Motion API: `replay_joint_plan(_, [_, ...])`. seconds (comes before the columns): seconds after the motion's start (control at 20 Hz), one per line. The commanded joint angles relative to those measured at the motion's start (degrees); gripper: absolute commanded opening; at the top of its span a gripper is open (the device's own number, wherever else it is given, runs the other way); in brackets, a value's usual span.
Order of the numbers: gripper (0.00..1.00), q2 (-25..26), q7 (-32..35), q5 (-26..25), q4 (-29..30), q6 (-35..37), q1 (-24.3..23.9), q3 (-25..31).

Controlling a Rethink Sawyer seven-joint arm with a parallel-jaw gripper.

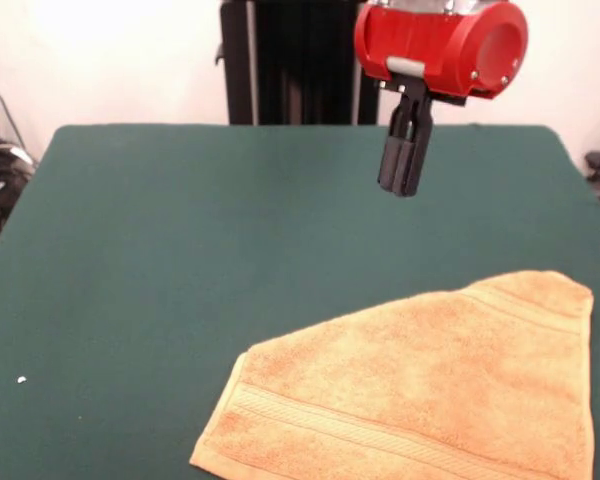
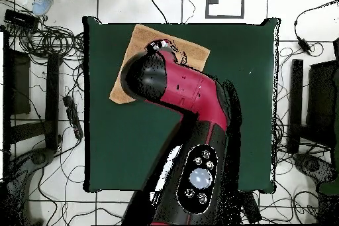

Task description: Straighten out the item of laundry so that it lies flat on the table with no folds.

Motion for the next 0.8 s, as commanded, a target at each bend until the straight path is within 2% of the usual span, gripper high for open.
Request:
replay_joint_plan(0.05, [0.0, -0.82, -6.72, -4.03, 13.12, -5.08, -5.17, 17.64])
replay_joint_plan(0.35, [0.0, -1.73, -5.8, -6.38, 15.65, -7.44, -7.9, 21.23])
replay_joint_plan(0.4, [1.0, -2.14, -4.15, -8.38, 16.39, -9.0, -9.21, 23.05])
replay_joint_plan(0.6, [1.0, -2.55, -4.96, -9.84, 17.34, -10.12, -11.08, 25.64])
replay_joint_plan(0.8, [1.0, -2.6, -4.59, -12.35, 19.66, -13.41, -15.79, 31.81])
